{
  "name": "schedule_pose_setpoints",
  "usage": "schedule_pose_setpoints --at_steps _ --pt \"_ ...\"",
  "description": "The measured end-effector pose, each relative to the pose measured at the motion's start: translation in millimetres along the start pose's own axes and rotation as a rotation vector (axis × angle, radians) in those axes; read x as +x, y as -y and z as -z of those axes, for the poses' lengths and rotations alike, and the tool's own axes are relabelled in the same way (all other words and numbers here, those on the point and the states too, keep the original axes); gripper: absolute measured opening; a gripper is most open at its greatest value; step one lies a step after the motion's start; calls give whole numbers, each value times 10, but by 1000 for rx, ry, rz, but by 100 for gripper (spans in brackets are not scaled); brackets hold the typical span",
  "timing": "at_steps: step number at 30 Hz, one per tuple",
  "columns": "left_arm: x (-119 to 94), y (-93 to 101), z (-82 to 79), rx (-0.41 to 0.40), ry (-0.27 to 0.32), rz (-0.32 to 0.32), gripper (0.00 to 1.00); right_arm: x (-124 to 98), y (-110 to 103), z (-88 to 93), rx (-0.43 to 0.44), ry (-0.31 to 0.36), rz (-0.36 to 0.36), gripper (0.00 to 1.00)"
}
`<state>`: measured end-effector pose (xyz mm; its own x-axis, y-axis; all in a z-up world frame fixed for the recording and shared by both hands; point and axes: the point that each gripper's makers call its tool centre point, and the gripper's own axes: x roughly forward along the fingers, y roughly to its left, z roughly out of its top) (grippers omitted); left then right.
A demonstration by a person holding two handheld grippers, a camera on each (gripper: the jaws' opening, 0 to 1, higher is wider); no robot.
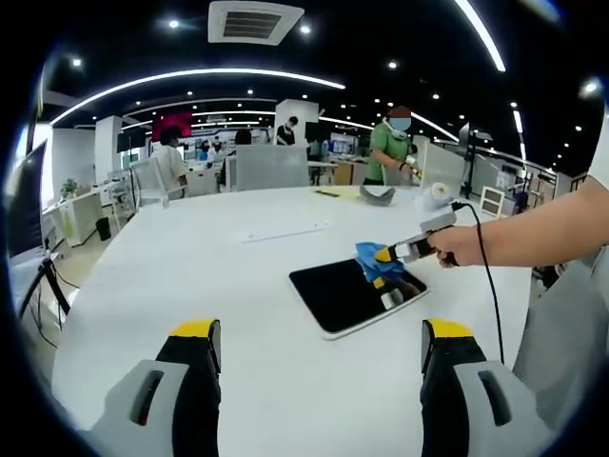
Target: Wipe the mirror surface with the cleaning cloth until all visible marks leave the cleaned area.
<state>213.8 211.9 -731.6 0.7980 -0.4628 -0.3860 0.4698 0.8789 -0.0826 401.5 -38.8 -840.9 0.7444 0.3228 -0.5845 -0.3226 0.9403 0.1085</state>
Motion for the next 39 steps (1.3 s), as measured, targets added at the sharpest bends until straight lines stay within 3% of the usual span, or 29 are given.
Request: schedule_pose_setpoints --at_steps 26,39 --pt "-16 45 -31 5 4 1 87 -39 74 19 -12 -6 12 1" --pt "-6 97 -57 10 14 13 87 -206 90 149 -19 -19 10 1"
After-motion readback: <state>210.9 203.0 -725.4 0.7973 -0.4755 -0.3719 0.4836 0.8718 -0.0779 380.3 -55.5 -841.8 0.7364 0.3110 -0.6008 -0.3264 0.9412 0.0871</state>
